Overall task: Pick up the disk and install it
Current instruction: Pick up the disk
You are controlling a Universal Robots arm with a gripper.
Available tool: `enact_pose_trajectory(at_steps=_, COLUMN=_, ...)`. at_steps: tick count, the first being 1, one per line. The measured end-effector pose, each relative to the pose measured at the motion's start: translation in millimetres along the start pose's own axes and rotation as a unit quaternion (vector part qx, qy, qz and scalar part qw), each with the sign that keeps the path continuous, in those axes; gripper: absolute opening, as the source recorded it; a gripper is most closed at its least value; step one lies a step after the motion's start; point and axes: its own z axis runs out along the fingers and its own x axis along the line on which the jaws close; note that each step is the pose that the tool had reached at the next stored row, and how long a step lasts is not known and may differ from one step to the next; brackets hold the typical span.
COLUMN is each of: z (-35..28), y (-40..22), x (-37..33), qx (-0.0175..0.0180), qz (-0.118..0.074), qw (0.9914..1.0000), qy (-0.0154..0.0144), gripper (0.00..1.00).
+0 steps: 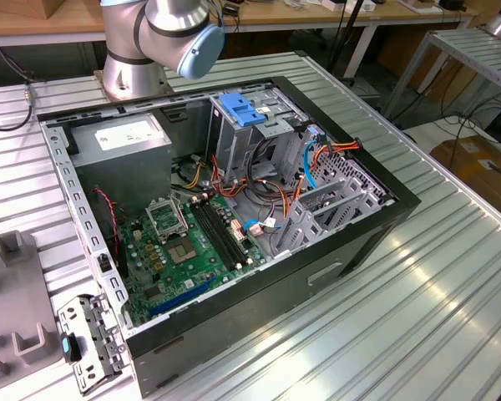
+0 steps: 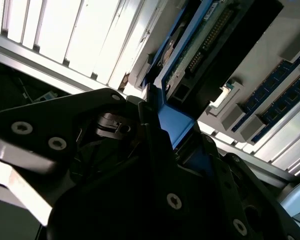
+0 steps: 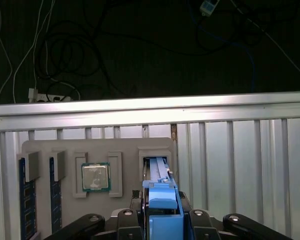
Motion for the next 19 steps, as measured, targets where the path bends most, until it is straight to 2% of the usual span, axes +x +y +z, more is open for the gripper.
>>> enact_pose_trajectory(at_steps=19, z=0.1, y=0.0, x=0.0, qx=0.0005, qz=0.000, qw=1.00000, qy=-0.0002, gripper=0.37)
